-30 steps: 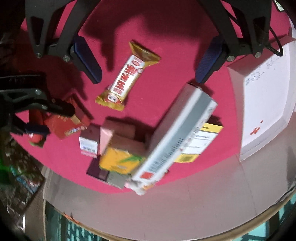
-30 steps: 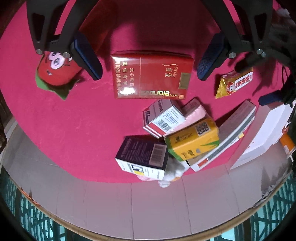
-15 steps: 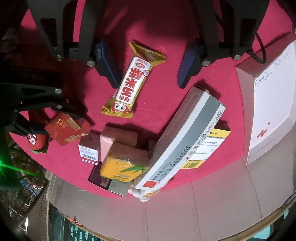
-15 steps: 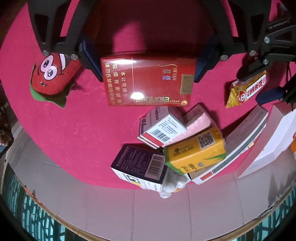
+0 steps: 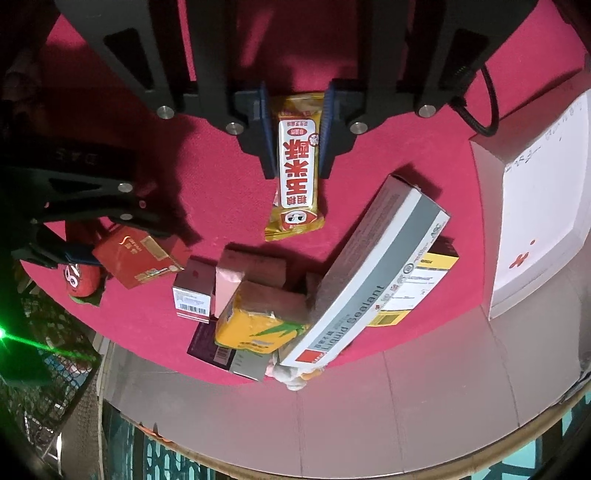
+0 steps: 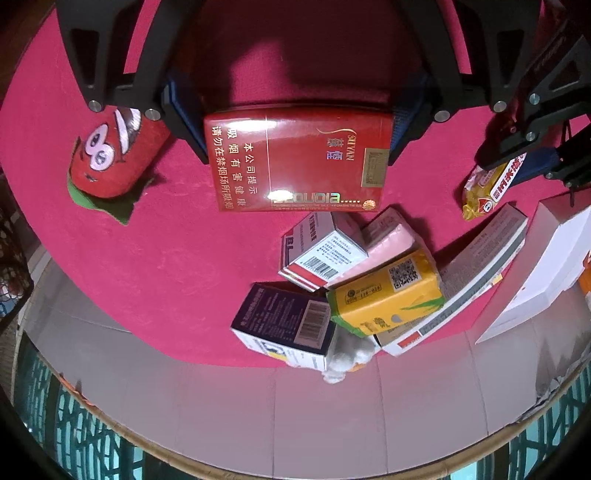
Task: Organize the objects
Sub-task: 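Grasp the red SEQUOIA pack with the right gripper while the left grasps the corn-snack bar, then carry the red pack and snack bar over the white box tray, then lower both items into the white tray and open both grippers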
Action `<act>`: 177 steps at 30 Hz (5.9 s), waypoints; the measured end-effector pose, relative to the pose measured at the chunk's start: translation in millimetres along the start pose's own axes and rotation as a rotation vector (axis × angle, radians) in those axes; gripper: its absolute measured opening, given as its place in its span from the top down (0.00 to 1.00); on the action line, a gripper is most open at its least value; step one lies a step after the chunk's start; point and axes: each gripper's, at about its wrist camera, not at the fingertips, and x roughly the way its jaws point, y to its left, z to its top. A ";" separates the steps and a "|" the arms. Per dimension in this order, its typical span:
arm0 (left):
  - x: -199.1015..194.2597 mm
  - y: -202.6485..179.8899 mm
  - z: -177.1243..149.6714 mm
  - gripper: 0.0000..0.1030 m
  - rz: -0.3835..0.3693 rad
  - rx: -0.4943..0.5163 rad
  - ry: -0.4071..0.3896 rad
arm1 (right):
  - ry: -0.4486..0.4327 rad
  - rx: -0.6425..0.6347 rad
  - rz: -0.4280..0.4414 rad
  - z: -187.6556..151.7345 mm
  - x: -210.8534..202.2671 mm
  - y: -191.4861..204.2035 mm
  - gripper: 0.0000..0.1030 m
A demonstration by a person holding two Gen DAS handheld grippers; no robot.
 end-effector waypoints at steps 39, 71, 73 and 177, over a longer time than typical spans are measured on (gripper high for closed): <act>-72.8 44.4 7.1 0.80 0.101 -0.120 -0.177 | -0.268 0.045 0.053 14.4 -102.7 27.0 0.12; -112.3 99.7 -10.5 0.80 0.141 -0.243 -0.251 | -0.341 -0.060 0.090 24.2 -139.0 90.3 0.12; -114.9 102.4 -11.7 0.80 0.144 -0.250 -0.255 | -0.345 -0.067 0.097 25.5 -140.5 95.4 0.12; -60.0 307.8 24.0 0.00 0.435 -0.442 -0.079 | -0.090 -0.355 0.256 91.0 14.0 308.3 0.00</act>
